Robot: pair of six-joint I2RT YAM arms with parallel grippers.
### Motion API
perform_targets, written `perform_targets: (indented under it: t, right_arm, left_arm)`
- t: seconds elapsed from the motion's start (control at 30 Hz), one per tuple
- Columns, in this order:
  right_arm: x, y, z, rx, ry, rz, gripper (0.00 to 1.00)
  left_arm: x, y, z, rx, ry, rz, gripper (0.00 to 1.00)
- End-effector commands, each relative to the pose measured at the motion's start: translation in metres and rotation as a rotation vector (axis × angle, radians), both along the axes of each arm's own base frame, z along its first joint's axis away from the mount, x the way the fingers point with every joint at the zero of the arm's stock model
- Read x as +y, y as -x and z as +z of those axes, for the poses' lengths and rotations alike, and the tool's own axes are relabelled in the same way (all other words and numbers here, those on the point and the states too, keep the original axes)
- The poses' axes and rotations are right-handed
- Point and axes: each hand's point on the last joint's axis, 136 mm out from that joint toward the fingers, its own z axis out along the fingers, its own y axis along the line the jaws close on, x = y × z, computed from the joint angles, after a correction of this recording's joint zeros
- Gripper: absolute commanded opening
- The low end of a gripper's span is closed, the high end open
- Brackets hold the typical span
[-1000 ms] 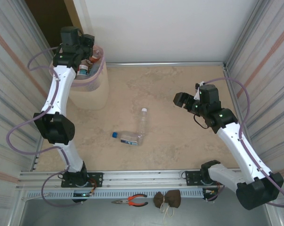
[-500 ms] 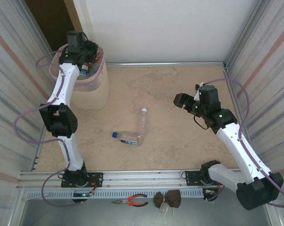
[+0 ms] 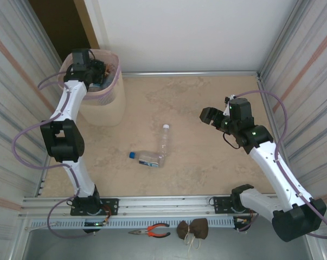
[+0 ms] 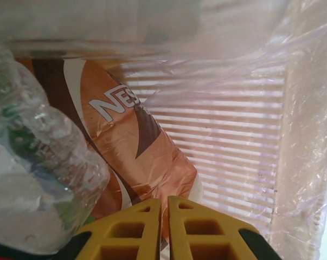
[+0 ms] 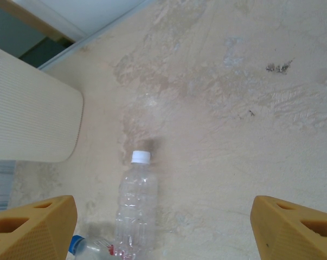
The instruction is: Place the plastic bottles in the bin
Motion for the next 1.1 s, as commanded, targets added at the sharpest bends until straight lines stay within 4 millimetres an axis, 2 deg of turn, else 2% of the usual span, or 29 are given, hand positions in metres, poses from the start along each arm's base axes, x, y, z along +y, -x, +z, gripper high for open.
perform_targets:
  t: [0.0, 0.17, 0.33, 0.57, 0.67, 0.8, 0.97, 1.07]
  right_arm:
    - [-0.004, 0.004, 0.002, -0.003, 0.005, -0.012, 0.82]
    - [-0.005, 0.003, 0.002, -0.001, 0.004, -0.016, 0.82]
    - [-0.003, 0.003, 0.003, -0.006, -0.004, -0.012, 0.82]
    - [-0.003, 0.002, 0.007, -0.018, -0.003, -0.008, 0.82]
    - [-0.003, 0.002, 0.008, -0.020, -0.001, -0.005, 0.82]
    - [-0.001, 0.000, 0.006, -0.015, 0.000, 0.001, 0.82]
    - [-0.001, -0.003, 0.006, -0.016, 0.010, 0.005, 0.82]
    - [-0.001, -0.005, 0.007, -0.019, 0.019, 0.008, 0.82]
  left_arm:
    - [0.007, 0.008, 0.013, -0.012, -0.033, -0.022, 0.11]
    - [-0.001, 0.012, 0.065, -0.131, -0.073, -0.096, 0.12]
    - [-0.013, 0.026, 0.113, -0.251, -0.115, -0.189, 0.13]
    - [-0.027, 0.058, 0.157, -0.382, -0.255, -0.330, 0.14]
    - [-0.034, 0.077, 0.166, -0.392, -0.354, -0.361, 0.14]
    - [-0.059, 0.105, 0.171, -0.404, -0.528, -0.453, 0.20]
    - [-0.095, 0.138, 0.160, -0.390, -0.666, -0.594, 0.32]
    - [-0.116, 0.160, 0.146, -0.364, -0.771, -0.684, 0.38]
